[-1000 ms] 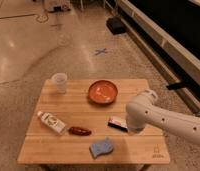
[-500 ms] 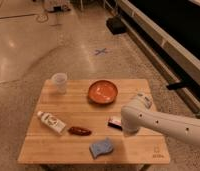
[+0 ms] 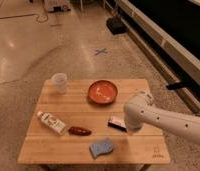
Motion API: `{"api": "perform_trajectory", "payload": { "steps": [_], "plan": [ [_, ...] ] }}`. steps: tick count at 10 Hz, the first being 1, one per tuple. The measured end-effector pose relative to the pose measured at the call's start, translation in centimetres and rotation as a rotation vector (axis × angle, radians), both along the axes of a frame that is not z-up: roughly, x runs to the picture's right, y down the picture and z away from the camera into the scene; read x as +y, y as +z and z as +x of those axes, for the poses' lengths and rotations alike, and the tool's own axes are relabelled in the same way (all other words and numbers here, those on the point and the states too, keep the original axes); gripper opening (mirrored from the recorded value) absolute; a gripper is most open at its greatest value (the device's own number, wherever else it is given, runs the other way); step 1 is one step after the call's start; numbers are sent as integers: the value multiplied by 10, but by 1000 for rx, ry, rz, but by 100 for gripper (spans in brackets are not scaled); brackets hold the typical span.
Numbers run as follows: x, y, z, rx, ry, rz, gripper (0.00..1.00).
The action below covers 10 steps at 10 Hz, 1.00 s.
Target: Push the eraser across the table
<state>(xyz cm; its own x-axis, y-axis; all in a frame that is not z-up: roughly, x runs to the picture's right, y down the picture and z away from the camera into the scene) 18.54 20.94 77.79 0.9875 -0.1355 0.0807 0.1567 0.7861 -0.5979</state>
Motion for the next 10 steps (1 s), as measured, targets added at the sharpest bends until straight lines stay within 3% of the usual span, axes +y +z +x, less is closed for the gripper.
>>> {"api": "perform_trajectory", "payload": {
  "steps": [4,10],
  "plan": [
    [-1,19,24,34,18,-3,0],
    [3,33,45,86,30,-9,0]
  ]
}}
